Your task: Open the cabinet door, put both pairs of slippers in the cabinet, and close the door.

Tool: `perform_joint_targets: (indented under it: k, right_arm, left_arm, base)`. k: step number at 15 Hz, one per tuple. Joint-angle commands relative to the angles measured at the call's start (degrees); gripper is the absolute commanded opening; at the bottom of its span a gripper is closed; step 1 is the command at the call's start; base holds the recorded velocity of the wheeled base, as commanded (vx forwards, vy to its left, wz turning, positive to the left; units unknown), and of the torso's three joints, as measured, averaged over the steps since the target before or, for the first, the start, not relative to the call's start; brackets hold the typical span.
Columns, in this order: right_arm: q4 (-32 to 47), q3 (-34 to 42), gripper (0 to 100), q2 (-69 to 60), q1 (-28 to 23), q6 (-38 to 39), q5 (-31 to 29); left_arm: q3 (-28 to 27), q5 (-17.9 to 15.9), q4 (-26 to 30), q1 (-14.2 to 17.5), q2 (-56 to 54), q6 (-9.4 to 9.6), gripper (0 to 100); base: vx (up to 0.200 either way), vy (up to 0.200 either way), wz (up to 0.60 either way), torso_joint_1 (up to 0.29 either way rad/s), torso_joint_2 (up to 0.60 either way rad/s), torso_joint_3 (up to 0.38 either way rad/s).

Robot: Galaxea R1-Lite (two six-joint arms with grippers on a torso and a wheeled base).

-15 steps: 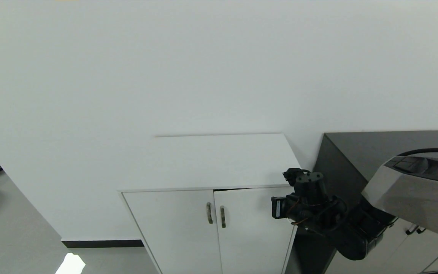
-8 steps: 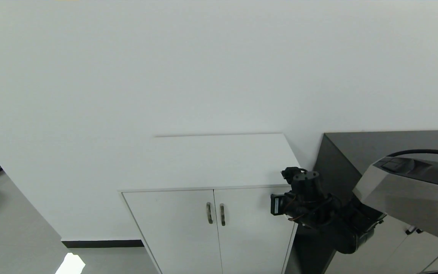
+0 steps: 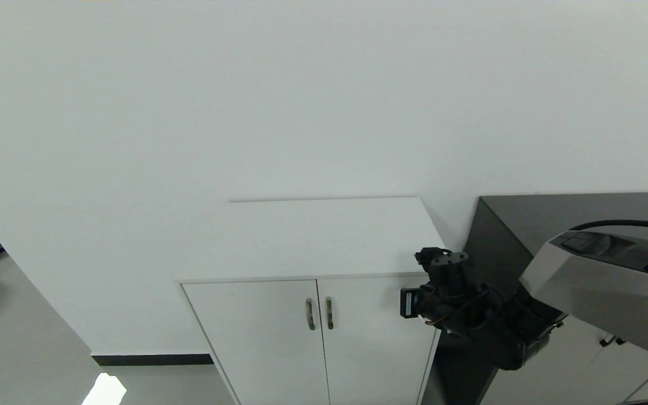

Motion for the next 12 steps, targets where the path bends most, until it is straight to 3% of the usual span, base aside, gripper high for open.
perform_joint_targets:
  k: [1, 7, 9, 12]
  right_arm:
    - [-0.22, 7.21, 0, -6.91, 2.56, -0.78, -0.37]
    - [-0.05, 28.12, 0, -29.58, 2.83, -1.75, -6.78]
    - [0.13, 40.25, 0, -43.82, -3.94, -6.94, -8.1]
    - [3.73, 51.68, 0, -61.22, -15.19, -17.66, -7.05]
  left_arm:
    - [0.0, 0.03, -0.01, 0.01, 0.08, -0.04, 0]
    - [0.0, -0.06, 0.08, 0.01, 0.08, 0.14, 0]
    - [0.0, -0.06, 0.08, 0.01, 0.08, 0.05, 0]
    - [0.0, -0.06, 0.08, 0.01, 0.08, 0.14, 0]
  base:
    - [0.0, 0.0, 0.0, 0.0, 0.0, 0.0]
    - [0.0, 0.0, 0.0, 0.0, 0.0, 0.0]
    - [0.0, 0.0, 0.0, 0.0, 0.0, 0.0]
    - [0.0, 0.0, 0.0, 0.0, 0.0, 0.0]
